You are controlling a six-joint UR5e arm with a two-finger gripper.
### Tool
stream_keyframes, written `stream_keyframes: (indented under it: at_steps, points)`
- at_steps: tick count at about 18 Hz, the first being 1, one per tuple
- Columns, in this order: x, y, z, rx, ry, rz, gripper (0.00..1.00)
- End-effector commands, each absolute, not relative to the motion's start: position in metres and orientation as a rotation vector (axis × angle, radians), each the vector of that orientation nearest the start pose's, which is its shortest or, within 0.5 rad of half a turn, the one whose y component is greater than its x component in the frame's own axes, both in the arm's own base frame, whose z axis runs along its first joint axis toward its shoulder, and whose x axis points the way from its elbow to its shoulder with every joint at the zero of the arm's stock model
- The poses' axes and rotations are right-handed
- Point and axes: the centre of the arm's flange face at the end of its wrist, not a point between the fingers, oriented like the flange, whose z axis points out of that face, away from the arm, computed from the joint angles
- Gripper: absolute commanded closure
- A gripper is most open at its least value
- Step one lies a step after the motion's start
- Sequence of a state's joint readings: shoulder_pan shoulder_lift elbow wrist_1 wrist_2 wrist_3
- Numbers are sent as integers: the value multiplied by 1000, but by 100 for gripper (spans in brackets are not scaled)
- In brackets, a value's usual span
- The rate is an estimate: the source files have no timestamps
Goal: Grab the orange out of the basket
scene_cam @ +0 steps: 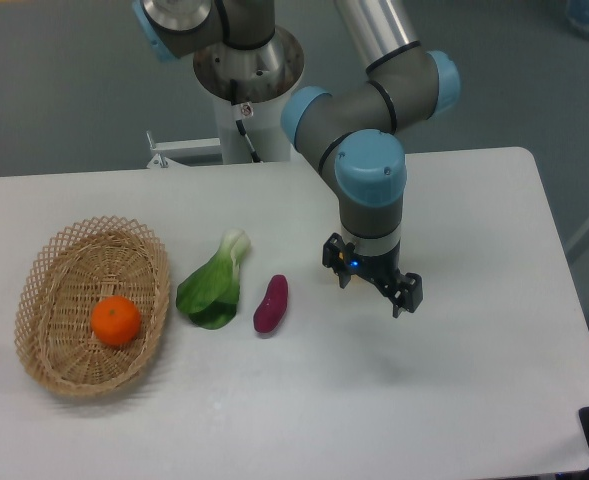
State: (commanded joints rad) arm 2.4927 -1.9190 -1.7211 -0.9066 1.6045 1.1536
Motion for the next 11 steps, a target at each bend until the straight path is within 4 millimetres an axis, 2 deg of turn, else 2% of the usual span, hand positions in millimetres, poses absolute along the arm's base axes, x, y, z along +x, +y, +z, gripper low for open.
stream_keyframes:
  at_steps: [7, 11]
  points:
    - [-396, 476, 292, -3049, 337, 246, 0]
    - [-376, 500, 285, -3024, 235, 249, 0]
